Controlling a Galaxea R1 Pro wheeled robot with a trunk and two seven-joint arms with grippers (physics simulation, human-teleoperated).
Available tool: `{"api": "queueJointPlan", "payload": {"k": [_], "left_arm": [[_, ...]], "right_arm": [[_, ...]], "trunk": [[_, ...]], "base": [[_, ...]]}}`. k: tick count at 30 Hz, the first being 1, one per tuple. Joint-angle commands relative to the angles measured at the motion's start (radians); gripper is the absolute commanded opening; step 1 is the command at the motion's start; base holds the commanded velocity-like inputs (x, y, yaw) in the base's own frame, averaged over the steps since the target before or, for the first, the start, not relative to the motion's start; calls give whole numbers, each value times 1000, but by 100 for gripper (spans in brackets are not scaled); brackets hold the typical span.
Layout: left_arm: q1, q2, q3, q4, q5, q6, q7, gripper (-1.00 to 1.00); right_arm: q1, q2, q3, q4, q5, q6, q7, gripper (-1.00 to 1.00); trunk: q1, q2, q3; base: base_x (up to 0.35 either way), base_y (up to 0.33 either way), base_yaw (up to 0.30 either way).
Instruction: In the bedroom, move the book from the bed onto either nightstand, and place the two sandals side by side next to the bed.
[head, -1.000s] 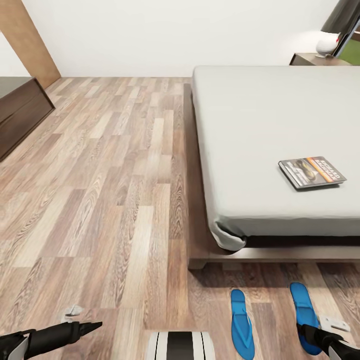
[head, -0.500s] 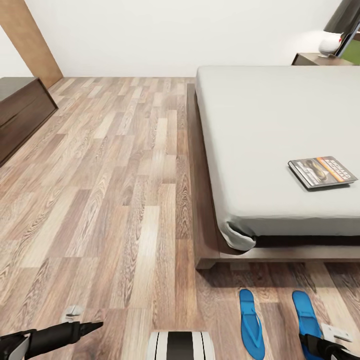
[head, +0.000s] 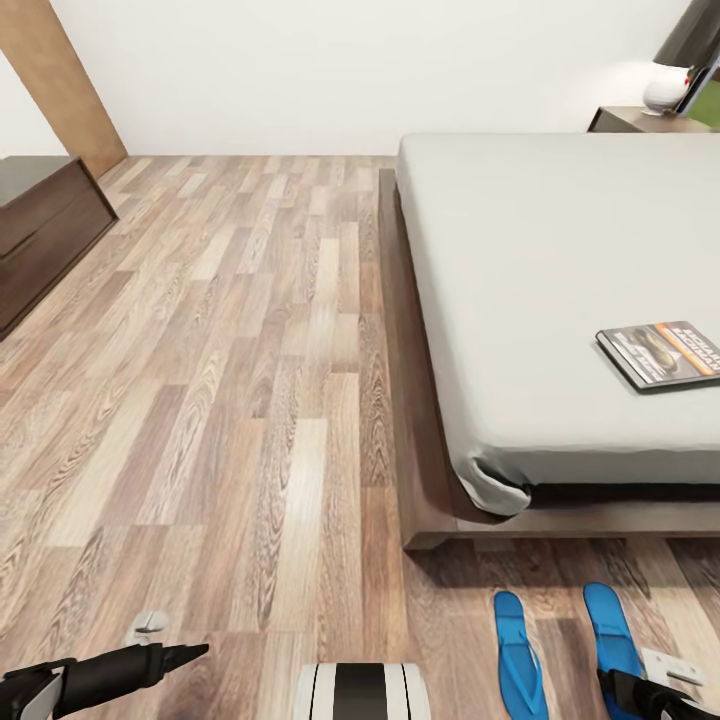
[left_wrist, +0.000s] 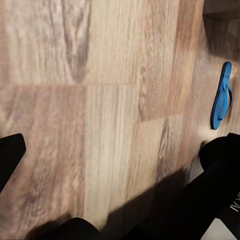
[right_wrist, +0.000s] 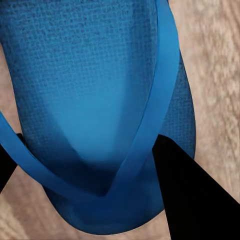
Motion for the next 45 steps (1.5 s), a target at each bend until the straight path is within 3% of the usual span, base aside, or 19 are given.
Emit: {"api": "queueJointPlan", "payload": {"k": [1,7,30,33,38,43,45], "left_arm": [[0,-2,-8,-1,10,10,-3,100],[0,-5,-6,-1,10,11,-3,100],[0,-12,-8,-1,10,11,-2,100],[0,-12,-8,-1,10,11,-4,100],[0,-16,-8,-1,10,11,-4,100],[0,-18,-8,-1,10,11,-4,100],[0,-19,-8,-1,10,11,-4,100]], "right_arm": [[0,0,-6,-2,-7,5,5,-100],[0,0,-6,-3,-7,5,5,-100],[0,0,-6,-3,-6,2,6,-100],[0,0,-5,-2,-4,-76,8,-100],[0,2,1,-7,-3,-99,9,-100],[0,20,1,-12,-3,-98,9,-100],[0,66,6,-23,2,-97,6,-100]], "trunk": [[0,0,-1],[0,0,-1],[10,-6,-90],[11,-6,-93],[11,-6,-93],[11,-6,-93],[11,-6,-93]], "base": [[11,11,0],[3,3,0],[0,0,0],[0,0,0],[0,0,0],[0,0,0],[0,0,0]]}}
